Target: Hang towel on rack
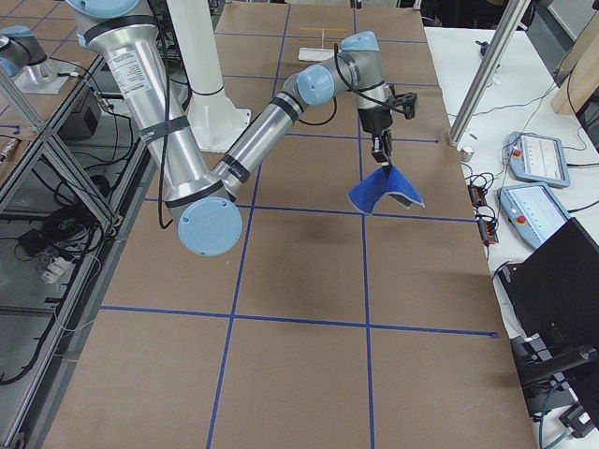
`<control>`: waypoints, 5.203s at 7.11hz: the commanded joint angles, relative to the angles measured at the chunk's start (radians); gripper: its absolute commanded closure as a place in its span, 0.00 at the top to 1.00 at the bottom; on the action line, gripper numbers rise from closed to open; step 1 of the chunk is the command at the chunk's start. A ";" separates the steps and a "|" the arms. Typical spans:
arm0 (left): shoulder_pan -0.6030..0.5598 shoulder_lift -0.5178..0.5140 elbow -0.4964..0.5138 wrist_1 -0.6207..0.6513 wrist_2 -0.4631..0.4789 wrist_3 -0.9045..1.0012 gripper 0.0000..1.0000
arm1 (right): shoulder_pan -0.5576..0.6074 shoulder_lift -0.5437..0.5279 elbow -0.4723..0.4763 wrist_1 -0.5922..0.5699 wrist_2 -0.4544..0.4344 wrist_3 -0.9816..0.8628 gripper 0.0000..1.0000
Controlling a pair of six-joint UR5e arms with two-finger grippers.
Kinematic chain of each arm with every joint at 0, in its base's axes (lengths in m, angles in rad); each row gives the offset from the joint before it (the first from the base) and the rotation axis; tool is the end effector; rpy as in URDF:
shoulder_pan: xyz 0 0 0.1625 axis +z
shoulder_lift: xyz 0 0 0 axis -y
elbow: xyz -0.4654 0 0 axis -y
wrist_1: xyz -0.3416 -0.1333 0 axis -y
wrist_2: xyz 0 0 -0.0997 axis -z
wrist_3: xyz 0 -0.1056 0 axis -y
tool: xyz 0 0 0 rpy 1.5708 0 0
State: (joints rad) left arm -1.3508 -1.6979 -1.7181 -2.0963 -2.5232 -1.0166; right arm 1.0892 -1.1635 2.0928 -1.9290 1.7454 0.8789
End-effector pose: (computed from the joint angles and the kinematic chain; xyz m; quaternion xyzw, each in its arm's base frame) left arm 0.0633 -0.4994 0.5027 0.0372 0.5447 -0.1530 0.8238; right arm -0.1431 -0.5220 0.3497 0.1655 -0.2415 0.1646 0.9419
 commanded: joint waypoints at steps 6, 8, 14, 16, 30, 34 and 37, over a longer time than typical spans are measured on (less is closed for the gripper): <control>0.192 -0.255 0.049 -0.123 0.015 -0.539 0.98 | -0.258 0.063 0.089 0.453 0.023 0.003 0.00; 0.220 -0.325 0.161 -0.294 0.015 -0.920 0.98 | -0.298 0.120 0.078 0.464 0.016 0.000 0.00; 0.535 -0.328 0.183 -0.872 0.536 -0.868 0.98 | -0.339 0.160 0.010 0.662 0.016 0.002 0.00; 0.564 -0.344 0.189 -0.877 0.606 -1.182 0.98 | -0.354 0.188 0.010 0.663 0.016 0.000 0.00; 0.619 -0.352 0.084 -0.792 0.541 -2.050 0.98 | -0.465 0.237 -0.079 0.960 -0.029 -0.001 0.00; 0.622 -0.344 0.065 -0.812 0.538 -2.048 0.98 | -0.474 0.245 -0.164 1.117 -0.027 -0.002 0.00; 0.622 -0.284 0.054 -0.869 0.534 -2.044 0.98 | -0.477 0.242 -0.169 1.191 -0.023 0.002 0.00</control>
State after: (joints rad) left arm -0.7287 -2.0082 -1.6609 -2.9370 -1.9860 -3.0619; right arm 0.6127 -0.9199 1.9266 -0.7770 1.7204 0.8791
